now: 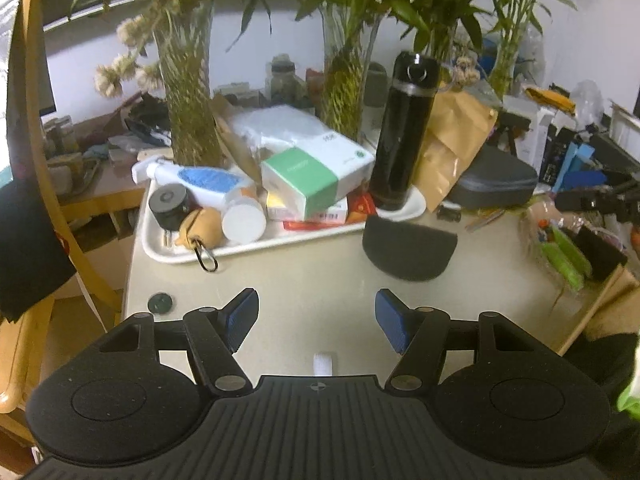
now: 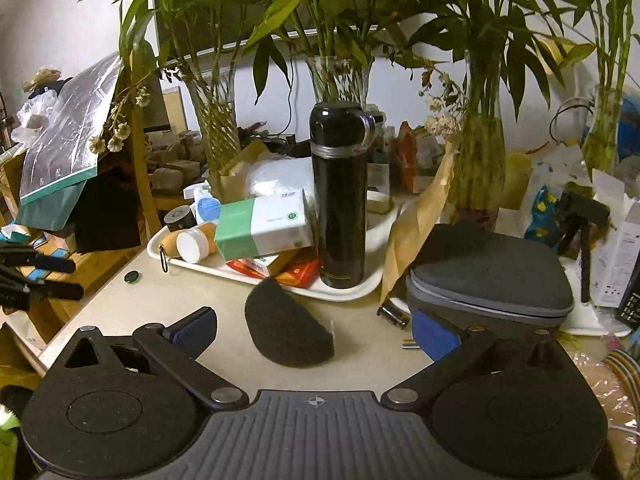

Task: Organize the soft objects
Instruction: 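Grasp the black half-round foam sponge with the right gripper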

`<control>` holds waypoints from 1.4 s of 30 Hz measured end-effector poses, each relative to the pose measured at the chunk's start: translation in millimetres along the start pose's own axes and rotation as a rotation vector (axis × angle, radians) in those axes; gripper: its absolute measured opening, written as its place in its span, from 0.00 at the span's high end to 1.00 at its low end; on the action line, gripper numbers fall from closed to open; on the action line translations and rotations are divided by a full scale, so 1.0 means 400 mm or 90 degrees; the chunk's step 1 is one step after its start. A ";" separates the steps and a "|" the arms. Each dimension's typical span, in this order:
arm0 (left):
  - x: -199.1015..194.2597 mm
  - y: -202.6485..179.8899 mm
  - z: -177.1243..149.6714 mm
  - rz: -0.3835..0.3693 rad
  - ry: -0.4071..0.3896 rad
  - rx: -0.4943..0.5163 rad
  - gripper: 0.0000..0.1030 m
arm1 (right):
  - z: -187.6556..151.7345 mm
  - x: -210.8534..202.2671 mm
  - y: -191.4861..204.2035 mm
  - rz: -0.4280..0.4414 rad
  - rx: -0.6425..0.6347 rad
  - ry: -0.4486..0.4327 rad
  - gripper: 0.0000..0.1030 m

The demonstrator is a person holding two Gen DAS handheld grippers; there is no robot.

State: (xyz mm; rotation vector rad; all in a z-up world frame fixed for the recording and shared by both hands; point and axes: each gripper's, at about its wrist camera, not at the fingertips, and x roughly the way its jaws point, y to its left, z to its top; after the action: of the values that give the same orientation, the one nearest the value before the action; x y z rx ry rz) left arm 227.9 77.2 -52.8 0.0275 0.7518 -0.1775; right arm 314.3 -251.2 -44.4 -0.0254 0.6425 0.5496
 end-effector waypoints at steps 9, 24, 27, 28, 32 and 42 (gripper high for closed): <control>0.025 0.013 -0.003 -0.004 0.037 -0.022 0.38 | -0.010 0.070 0.004 0.027 -0.038 0.025 0.00; 0.057 0.032 0.022 0.024 0.081 -0.084 0.38 | -0.024 0.243 0.021 0.059 -0.104 0.074 0.00; 0.063 0.033 0.026 0.022 0.091 -0.092 0.38 | -0.028 0.285 0.025 0.058 -0.123 0.088 0.00; 0.064 0.032 0.027 0.021 0.094 -0.091 0.38 | -0.029 0.298 0.025 0.058 -0.127 0.091 0.00; 0.065 0.019 0.033 0.020 0.102 -0.087 0.38 | -0.035 0.348 0.027 0.056 -0.138 0.107 0.00; 0.066 -0.014 0.042 -0.008 0.111 -0.068 0.38 | -0.052 0.430 0.053 0.072 -0.170 0.137 0.09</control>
State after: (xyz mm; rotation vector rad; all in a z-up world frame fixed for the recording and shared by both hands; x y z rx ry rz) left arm 257.1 66.4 -58.3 -0.0642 0.9347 -0.1484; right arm 406.3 -154.8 -157.1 -0.3037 0.7795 0.7454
